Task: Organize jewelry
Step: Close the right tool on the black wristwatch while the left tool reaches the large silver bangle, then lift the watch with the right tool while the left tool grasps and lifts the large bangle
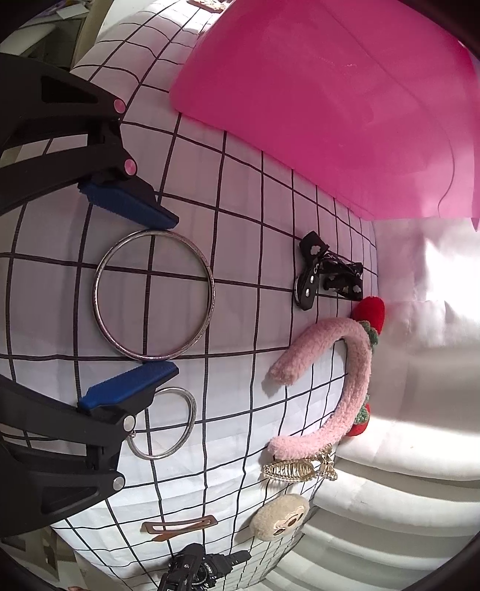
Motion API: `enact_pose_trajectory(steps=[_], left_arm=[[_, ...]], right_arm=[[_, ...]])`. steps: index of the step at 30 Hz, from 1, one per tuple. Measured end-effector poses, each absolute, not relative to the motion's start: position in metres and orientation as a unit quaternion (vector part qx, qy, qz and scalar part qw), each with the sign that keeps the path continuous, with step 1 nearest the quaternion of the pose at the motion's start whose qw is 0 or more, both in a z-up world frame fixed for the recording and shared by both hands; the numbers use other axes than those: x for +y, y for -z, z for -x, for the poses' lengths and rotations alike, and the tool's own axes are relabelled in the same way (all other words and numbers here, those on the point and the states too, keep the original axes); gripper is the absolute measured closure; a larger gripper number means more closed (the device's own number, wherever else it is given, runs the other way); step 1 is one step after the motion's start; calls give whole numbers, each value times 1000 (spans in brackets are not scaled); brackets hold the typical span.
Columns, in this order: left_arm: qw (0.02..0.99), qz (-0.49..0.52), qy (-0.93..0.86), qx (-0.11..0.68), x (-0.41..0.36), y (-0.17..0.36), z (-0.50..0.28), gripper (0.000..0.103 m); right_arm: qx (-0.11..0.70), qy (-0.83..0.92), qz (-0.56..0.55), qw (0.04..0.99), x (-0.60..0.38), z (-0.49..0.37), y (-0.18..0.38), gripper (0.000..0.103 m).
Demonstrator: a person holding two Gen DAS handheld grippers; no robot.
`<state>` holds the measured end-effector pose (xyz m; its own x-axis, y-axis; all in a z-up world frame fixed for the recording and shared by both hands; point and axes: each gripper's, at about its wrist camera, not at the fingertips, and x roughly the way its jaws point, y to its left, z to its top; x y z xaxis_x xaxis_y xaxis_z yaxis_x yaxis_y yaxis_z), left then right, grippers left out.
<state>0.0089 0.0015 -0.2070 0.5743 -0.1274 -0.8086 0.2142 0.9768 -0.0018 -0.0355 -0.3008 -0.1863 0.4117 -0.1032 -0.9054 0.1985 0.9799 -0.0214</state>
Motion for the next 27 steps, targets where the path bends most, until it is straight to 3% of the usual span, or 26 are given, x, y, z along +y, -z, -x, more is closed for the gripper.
enact_pose_trajectory(steps=[17, 19, 23, 27], left_arm=[[893, -16, 109, 436, -4, 170, -2, 32], [897, -15, 113, 428, -7, 161, -2, 32], [902, -13, 123, 413, -12, 145, -1, 32], [907, -11, 128, 402, -14, 131, -4, 32]], right_arm=[[509, 77, -67, 855, -305, 40, 157, 31], [504, 74, -68, 858, -305, 41, 150, 39], [499, 77, -63, 861, -306, 38, 143, 42], [493, 75, -61, 865, -306, 35, 136, 73]])
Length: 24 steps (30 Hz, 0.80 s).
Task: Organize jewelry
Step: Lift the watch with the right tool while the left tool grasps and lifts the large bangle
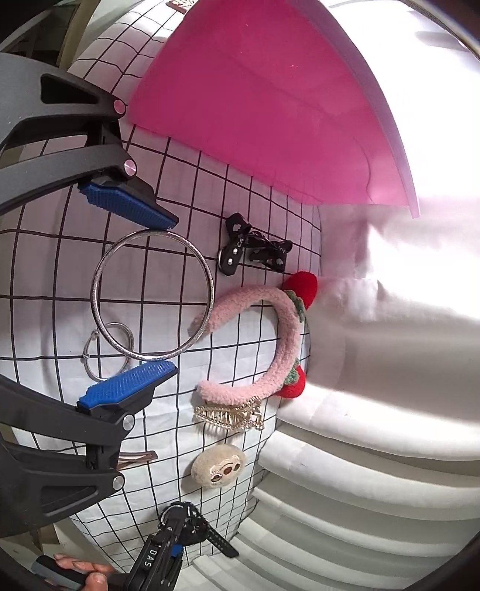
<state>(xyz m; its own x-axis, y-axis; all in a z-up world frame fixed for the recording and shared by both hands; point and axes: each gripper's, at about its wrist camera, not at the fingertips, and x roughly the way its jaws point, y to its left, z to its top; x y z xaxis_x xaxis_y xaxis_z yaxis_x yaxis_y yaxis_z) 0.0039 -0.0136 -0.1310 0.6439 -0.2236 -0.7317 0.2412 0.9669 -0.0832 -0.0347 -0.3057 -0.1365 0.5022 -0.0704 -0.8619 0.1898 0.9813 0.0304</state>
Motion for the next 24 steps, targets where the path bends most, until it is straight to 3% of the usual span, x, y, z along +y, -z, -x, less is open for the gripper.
enact_pose_trajectory(steps=[3, 12, 16, 21, 24], left_arm=[[908, -11, 132, 397, -15, 124, -5, 32], [908, -14, 133, 397, -17, 120, -8, 32], [906, -13, 133, 401, -16, 123, -8, 32], [906, -11, 130, 403, -14, 124, -10, 32], [906, -12, 128, 404, -12, 124, -10, 32]], right_arm=[[492, 74, -55, 865, -307, 29, 135, 83], [498, 80, -67, 861, -317, 26, 145, 85], [500, 77, -84, 858, -320, 22, 148, 80], [520, 78, -115, 843, -327, 11, 158, 60], [532, 82, -120, 834, -327, 7, 165, 59]])
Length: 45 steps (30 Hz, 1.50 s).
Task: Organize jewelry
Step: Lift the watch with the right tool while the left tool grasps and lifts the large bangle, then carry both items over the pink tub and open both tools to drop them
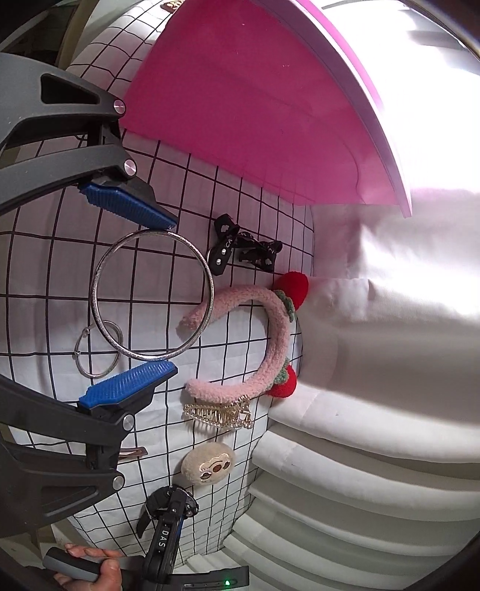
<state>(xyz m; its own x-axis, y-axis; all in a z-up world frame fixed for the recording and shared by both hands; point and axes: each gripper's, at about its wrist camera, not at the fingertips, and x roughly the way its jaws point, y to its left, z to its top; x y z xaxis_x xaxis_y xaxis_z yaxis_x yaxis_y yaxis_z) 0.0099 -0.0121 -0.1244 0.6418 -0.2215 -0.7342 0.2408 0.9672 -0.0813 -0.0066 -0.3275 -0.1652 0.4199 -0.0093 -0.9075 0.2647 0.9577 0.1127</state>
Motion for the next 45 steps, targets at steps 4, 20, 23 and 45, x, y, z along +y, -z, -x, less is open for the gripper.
enact_pose_trajectory(steps=[4, 20, 23, 45], left_arm=[[906, -10, 124, 404, -8, 123, -10, 32], [919, 8, 142, 367, -7, 83, -4, 32], [924, 15, 147, 353, -5, 68, -3, 32], [967, 52, 22, 249, 153, -33, -34, 32]], right_arm=[[528, 77, -135, 835, -328, 8, 168, 68], [466, 33, -114, 877, -308, 13, 101, 75], [447, 15, -109, 888, -297, 10, 77, 75], [336, -261, -37, 904, -67, -120, -46, 75]])
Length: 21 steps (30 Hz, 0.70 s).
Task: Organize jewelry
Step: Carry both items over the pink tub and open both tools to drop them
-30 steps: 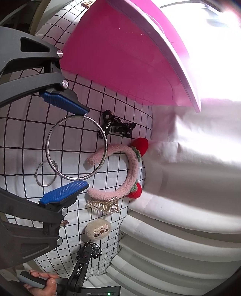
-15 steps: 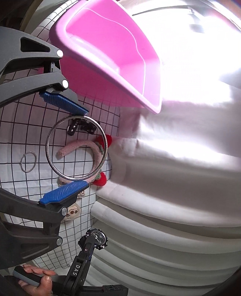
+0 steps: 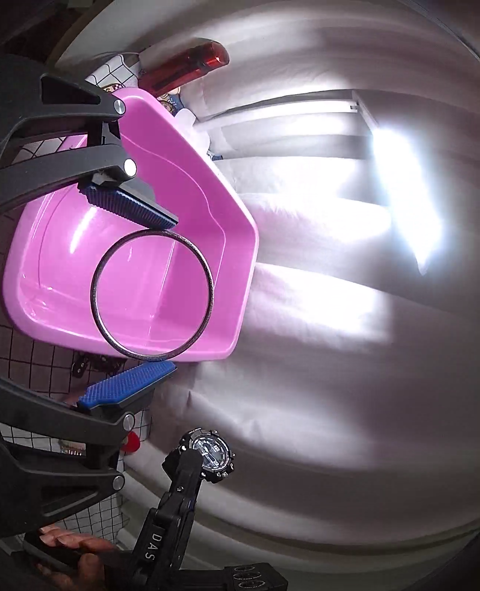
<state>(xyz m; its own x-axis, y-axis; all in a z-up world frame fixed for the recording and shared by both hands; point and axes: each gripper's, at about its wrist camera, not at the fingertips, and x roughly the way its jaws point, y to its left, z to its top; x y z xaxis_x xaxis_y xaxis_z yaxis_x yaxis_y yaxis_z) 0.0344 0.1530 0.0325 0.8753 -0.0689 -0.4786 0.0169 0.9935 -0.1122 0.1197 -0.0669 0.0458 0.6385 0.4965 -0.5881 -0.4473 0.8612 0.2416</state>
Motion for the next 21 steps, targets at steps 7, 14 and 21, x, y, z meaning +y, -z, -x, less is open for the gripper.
enact_pose_trajectory(steps=[7, 14, 21], left_arm=[[956, 74, -22, 283, 210, -8, -68, 32], [943, 82, -43, 320, 231, 13, -85, 32], [928, 87, -56, 358, 239, 24, -98, 31]], right_arm=[[363, -320, -12, 875, 18, -164, -36, 75], [395, -332, 6, 856, 64, -193, -19, 76], [398, -315, 22, 861, 76, -209, -22, 76]])
